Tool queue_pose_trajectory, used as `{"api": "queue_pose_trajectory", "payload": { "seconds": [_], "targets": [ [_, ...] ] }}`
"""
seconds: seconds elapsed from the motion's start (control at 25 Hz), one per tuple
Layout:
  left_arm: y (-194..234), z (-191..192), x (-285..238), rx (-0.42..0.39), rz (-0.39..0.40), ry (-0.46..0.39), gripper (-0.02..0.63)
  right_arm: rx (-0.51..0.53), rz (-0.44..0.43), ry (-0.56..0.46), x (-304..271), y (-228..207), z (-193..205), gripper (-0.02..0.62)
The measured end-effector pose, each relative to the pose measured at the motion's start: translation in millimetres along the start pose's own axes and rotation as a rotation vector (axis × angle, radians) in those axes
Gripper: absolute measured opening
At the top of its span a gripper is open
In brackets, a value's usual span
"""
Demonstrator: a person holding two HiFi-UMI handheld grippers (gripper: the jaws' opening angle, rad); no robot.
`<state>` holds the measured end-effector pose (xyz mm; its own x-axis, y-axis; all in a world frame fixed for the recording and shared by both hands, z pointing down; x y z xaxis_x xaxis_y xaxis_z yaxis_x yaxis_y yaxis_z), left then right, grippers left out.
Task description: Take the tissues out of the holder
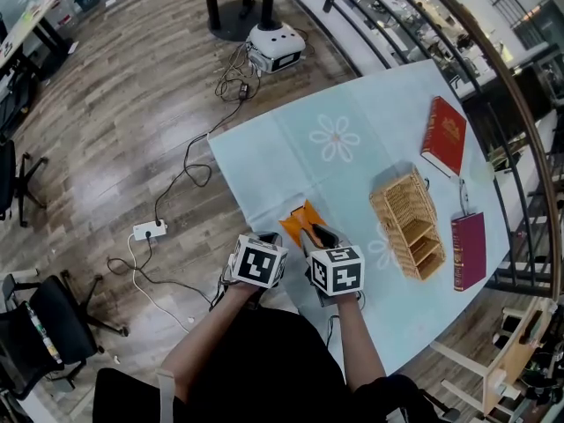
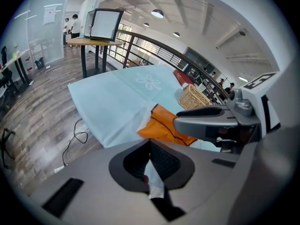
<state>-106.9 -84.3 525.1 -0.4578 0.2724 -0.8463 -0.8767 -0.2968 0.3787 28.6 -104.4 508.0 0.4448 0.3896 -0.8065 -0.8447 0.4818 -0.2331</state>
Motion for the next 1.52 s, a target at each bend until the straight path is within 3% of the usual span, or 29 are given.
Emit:
{"api": "queue_pose_trajectory", "payload": {
  "seconds": [0.28, 0.76, 1.08, 1.28, 1.52],
  "targets": [
    [-10.7, -2.9, 7.1, -0.032, 0.014, -0.007, 0.009, -0.085, -0.044, -0.125, 38.0, 7.5, -6.9, 0.114],
    [-46.5, 5.3, 4.3, -0.12, 0.034, 0.0, 0.009, -0.207, -0.047, -0.183, 80.9, 11.9, 26.4, 0.089],
    [-72.6, 31.4, 6.8, -0.164, 0.049, 0.003, 0.009, -0.252, 0.001, -0.147, 97.6, 24.9, 59.4, 0.014],
    [-80.1, 49.9, 11.6, -0.167, 0.037, 0.004, 0.009, -0.268, 0.019, -0.109, 102.6, 32.2, 77.3, 0.014],
    [-85.1, 77.1, 20.2, -0.124, 0.031, 0.0, 0.009, -0.277, 0.062, 0.034, 99.8, 42.6, 108.0, 0.012]
  ]
}}
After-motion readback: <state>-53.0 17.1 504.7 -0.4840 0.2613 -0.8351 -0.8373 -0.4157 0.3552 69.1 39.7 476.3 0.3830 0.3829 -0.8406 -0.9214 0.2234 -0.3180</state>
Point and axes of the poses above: the fingertips, and each gripper's own axes: x backward along the fingers, y to its left, z out of its underside, the point moved 8 cm from there along x, backward along the fingers, and after that the axes turned 4 degrees about y, right-handed, at the moved point
